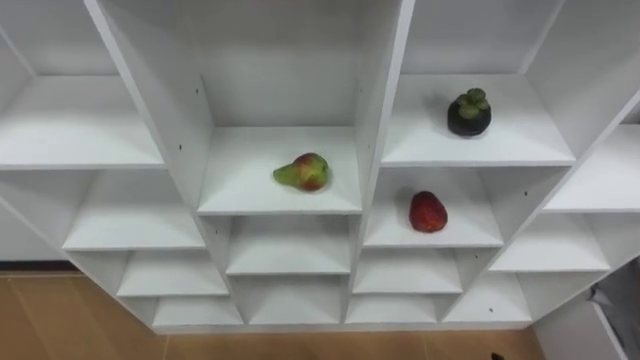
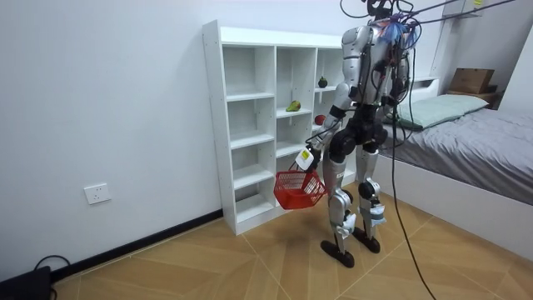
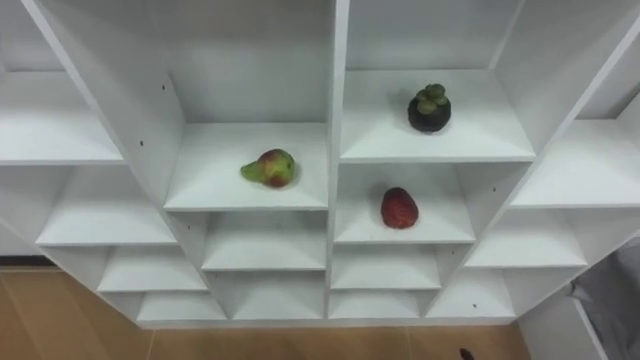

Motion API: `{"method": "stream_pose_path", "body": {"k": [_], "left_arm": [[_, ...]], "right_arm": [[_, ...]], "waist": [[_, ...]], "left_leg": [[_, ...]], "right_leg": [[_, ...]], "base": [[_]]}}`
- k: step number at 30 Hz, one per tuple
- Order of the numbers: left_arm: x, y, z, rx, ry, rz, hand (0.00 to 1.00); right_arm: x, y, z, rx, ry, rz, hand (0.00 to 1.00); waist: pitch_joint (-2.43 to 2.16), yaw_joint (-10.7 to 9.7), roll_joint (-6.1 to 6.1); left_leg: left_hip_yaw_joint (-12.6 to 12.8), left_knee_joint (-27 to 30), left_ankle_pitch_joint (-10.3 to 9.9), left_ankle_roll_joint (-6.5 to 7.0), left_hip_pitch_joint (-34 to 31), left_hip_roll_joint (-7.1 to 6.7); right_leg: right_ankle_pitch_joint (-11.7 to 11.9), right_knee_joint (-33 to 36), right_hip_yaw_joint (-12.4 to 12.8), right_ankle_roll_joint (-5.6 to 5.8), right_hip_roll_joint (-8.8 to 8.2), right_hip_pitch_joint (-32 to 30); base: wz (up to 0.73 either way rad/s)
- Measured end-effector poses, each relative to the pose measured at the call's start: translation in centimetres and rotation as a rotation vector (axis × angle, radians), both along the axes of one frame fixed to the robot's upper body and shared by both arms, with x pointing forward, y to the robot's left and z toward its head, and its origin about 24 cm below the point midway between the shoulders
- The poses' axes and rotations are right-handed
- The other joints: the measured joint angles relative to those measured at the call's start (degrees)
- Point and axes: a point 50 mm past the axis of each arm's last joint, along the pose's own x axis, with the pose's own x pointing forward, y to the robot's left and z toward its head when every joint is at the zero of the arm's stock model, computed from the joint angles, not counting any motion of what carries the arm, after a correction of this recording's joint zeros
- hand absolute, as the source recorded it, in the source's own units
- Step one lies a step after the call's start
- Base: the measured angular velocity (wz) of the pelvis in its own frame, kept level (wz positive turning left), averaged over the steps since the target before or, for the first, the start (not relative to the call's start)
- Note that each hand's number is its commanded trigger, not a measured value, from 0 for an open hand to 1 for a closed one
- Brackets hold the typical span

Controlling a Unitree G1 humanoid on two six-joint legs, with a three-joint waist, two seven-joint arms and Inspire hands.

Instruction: Collect fruits from the closet

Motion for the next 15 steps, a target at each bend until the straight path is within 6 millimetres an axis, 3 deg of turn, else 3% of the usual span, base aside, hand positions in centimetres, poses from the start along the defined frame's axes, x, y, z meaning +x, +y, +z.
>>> {"method": "stream_pose_path", "body": {"k": [9,11,15], "left_arm": [[0.2,-0.3,0.0,-0.019,-0.012,-0.029,1.00],[0.2,-0.3,0.0,-0.019,-0.013,-0.037,1.00],[0.1,-0.3,0.1,-0.019,-0.030,-0.032,1.00]], "right_arm": [[4.7,1.0,4.2,0.019,-0.296,0.063,0.00],[5.2,1.2,4.8,0.024,-0.332,0.069,0.00],[6.0,1.6,6.6,0.022,-0.430,0.083,0.00]], "waist": [[0.17,-1.0,0.35],[-0.06,-1.3,0.14],[0.12,-1.4,0.58]], "left_leg": [[0.5,-0.1,0.0,-0.01,-0.4,0.15],[0.5,-0.1,0.0,-0.01,-0.8,0.17],[0.8,-0.1,0.0,-0.01,-1.0,0.23]], "right_leg": [[0.2,0.0,0.7,-0.07,0.19,-0.8],[0.2,0.1,0.7,-0.07,0.21,-1.3],[0.2,0.2,1.0,-0.06,0.24,-1.5]], "base": [[-0.03],[-0.02],[-0.05]]}}
